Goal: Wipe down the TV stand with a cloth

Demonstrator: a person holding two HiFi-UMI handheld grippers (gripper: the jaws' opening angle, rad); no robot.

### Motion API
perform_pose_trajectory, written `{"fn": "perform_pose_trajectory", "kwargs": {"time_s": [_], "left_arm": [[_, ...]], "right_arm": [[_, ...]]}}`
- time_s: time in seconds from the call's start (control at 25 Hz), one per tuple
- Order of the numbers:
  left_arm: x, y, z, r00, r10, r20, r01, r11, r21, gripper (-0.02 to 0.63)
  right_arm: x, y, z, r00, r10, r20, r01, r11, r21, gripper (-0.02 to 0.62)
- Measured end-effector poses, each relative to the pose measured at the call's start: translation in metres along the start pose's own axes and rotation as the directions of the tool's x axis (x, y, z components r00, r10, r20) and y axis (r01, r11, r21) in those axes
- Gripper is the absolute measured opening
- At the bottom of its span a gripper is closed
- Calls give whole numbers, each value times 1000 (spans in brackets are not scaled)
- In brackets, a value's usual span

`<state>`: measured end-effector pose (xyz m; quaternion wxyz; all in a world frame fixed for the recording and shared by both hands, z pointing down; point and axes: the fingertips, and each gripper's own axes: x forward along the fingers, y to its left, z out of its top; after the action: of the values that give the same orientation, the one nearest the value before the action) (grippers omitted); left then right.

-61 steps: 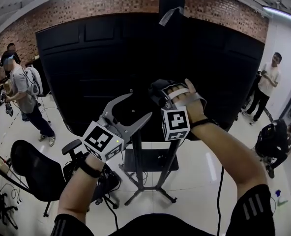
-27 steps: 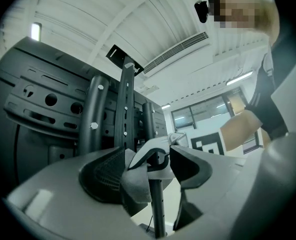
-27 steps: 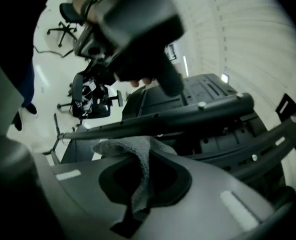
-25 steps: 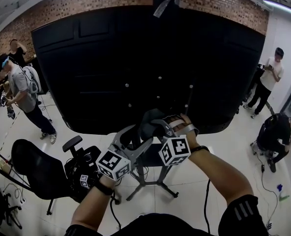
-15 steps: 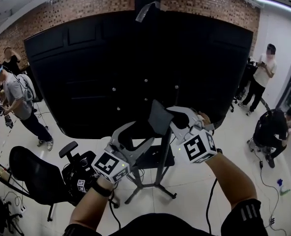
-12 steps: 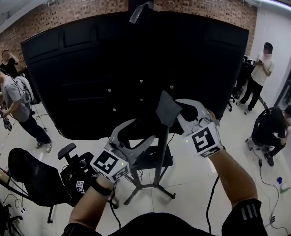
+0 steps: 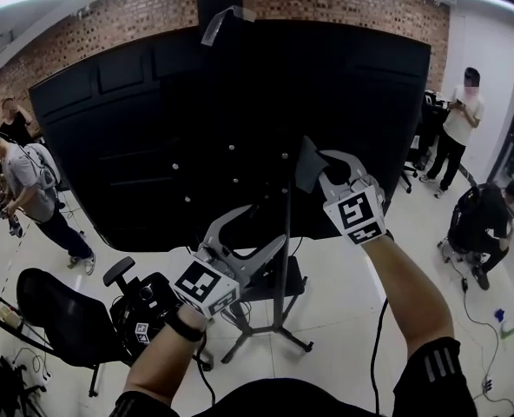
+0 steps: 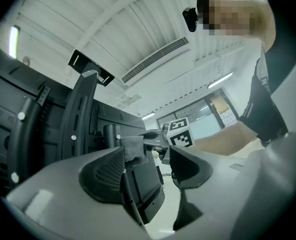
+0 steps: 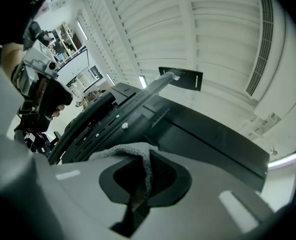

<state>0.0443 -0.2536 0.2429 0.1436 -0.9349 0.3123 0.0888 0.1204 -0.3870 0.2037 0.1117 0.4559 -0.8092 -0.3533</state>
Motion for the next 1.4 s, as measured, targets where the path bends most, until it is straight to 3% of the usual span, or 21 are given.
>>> {"fn": "perform_pose_trajectory", "kwargs": {"time_s": [0.2,0.48,0.92,1.08,1.4], "left_arm": [[13,6,-12,999,20,-26,-20,999,-29,306],[21,10,-29,997,54,-58,-56,998,-34,305],[66,-13,-38,999,4,-49,-6,999,-45,305],[81,-24,-40,999,-16,-48,14,999,-40,305],[90,-34,-45,999,-11,-54,8,999,-47,305]], "right_arm": [[29,13,-17,999,17,-31,-18,998,-62,9],[32,16,-36,998,10,-66,-28,961,-275,9],[-5,-37,-92,987,-67,-145,24,960,-280,9],[-24,-66,-119,975,-108,-192,64,973,-223,9],[-51,-101,-161,948,-155,-279,93,970,-223,9]]}}
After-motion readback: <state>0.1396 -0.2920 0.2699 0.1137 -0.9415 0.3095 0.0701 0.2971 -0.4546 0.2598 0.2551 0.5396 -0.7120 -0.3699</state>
